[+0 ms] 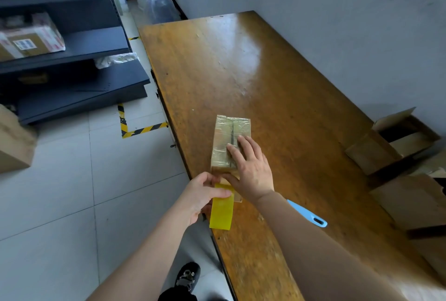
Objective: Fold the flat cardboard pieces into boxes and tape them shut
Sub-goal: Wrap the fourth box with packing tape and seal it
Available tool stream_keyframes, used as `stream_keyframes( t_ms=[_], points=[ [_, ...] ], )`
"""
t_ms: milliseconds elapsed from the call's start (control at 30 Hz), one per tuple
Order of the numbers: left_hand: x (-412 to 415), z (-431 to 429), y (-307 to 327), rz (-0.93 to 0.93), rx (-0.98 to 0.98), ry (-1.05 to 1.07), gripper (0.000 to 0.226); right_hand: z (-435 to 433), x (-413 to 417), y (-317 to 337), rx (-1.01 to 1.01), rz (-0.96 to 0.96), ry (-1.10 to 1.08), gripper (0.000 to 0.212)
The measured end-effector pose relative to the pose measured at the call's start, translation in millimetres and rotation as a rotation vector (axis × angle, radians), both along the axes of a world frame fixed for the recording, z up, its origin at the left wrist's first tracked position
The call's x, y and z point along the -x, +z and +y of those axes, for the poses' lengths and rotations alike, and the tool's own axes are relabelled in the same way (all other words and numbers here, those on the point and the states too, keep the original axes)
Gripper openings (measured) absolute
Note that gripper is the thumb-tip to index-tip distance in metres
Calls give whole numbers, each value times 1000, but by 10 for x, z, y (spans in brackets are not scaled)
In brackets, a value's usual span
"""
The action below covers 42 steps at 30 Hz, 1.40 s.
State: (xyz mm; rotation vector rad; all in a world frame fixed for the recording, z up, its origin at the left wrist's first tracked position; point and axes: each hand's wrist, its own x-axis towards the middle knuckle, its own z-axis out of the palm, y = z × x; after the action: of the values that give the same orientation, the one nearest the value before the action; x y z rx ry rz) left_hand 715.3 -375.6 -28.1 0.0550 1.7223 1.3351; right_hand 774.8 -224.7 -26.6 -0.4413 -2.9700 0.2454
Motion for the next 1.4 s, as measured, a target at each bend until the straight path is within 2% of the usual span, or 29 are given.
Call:
stream_keyframes(
  t_ms=[133, 300, 367, 500, 633, 733, 867, 933, 1167, 1267, 1333, 1400],
  points=[
    [6, -53, 0, 3, 6, -32, 38, -25, 36, 22, 32, -7, -22, 78],
    [-15, -77, 17, -15, -1, -32, 42, -64, 55, 117, 191, 53, -67, 79],
    [-18, -67, 33, -11, -3, -30, 41, -76, 58, 103, 172, 44, -87, 76],
    [-49, -96, 57, -25, 3, -73, 40, -110, 97, 32, 0, -72, -91, 83],
    [-59, -185, 78, -43, -16, -54, 38, -111, 91, 55, 17, -109, -89, 90],
    [8, -239, 153, -58, -77, -49, 35, -103, 33, 91, 111, -77, -82, 90],
    [122, -292, 352, -41, -174, -77, 36, -69, -6, 263, 256, -39, -51, 77],
    [169, -326, 450, -42, -226, -91, 37, -62, -29, 380, 390, -16, -63, 69],
    [218, -360, 763, 31, -340, -89, 36, -374, -122, 762, 813, 297, -125, 32],
    [216, -394, 908, 127, -330, -96, 39, -454, -124, 918, 1022, 283, -100, 14],
    [210, -426, 962, 179, -328, -97, 39, -467, -120, 1011, 1061, 275, -95, 7],
    [201, -455, 995, 216, -340, -80, 27, -494, -97, 1083, 1082, 281, -108, 6]
  ],
)
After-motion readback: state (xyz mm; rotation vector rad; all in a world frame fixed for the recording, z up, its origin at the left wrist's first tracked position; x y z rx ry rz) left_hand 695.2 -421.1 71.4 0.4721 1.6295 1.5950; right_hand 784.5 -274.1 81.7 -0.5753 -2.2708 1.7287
